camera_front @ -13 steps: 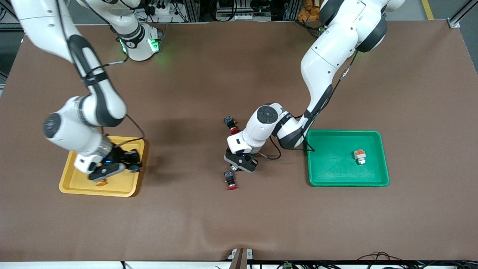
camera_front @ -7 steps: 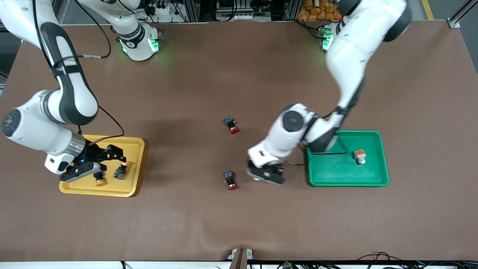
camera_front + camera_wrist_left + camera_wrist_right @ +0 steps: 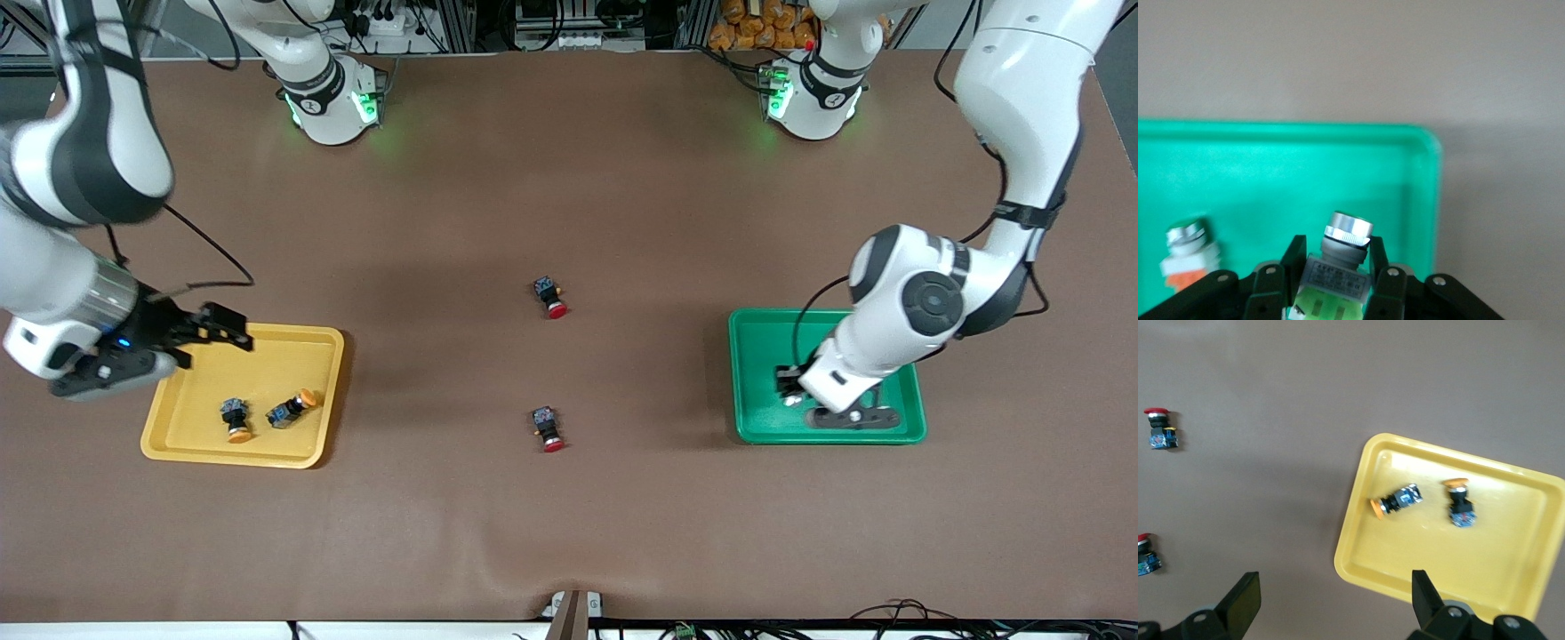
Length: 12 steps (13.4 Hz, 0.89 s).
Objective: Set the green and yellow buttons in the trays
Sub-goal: 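Lower the green button into the green tray and open the left gripper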
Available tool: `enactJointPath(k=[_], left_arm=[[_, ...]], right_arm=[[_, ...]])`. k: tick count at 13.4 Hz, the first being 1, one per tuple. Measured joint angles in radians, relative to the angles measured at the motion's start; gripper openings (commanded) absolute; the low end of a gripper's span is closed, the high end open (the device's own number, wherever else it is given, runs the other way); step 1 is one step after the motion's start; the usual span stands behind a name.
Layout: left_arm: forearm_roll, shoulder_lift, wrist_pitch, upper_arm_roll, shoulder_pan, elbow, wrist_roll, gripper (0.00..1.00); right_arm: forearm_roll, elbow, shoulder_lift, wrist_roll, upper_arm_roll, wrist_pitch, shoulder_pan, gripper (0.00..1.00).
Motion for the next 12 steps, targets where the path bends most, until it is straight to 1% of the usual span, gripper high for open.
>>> enactJointPath(k=[1,2,3,4,7,9,10,11,12], left_arm=[[0.000,-0.002,0.003,0.000,0.036,-0.040,0.000,0.00],[0.000,-0.002,0.008,0.000,0.061,-0.072,-0.001,0.06],[0.000,-0.002,0.012,0.000,0.076,-0.096,-0.004,0.39],[0.000,-0.002,0.017,0.000,0.086,-0.110,-0.007,0.99],[0.000,-0.004,0.030,-0.001,0.092,-0.118,-0.008,1.00],[0.000,-0.032,0.026,-0.006,0.092,-0.111,-0.008,1.00],[0.000,-0.063,0.002,-0.008,0.092,-0.101,-0.008,1.00],[0.000,-0.101,-0.057,-0.010,0.092,-0.078,-0.008,1.00],[0.000,-0.145,-0.148,-0.014,0.092,-0.038,-0.008,1.00]], right_arm=[[0.000,0.008,-0.031,0.011,-0.059,-0.049,0.041,1.00],[0.000,0.010,-0.063,0.035,-0.116,-0.106,0.082,1.00],[-0.001,0.010,-0.091,0.067,-0.146,-0.150,0.103,1.00],[-0.002,0.010,-0.115,0.094,-0.156,-0.178,0.106,1.00],[-0.008,0.016,-0.178,0.158,-0.167,-0.275,0.084,1.00],[-0.016,0.019,-0.213,0.169,-0.172,-0.310,0.053,1.00],[-0.032,0.024,-0.222,0.170,-0.174,-0.340,0.044,1.00],[-0.047,0.032,-0.226,0.181,-0.174,-0.371,0.042,1.00],[-0.058,0.045,-0.227,0.199,-0.172,-0.396,0.042,1.00]])
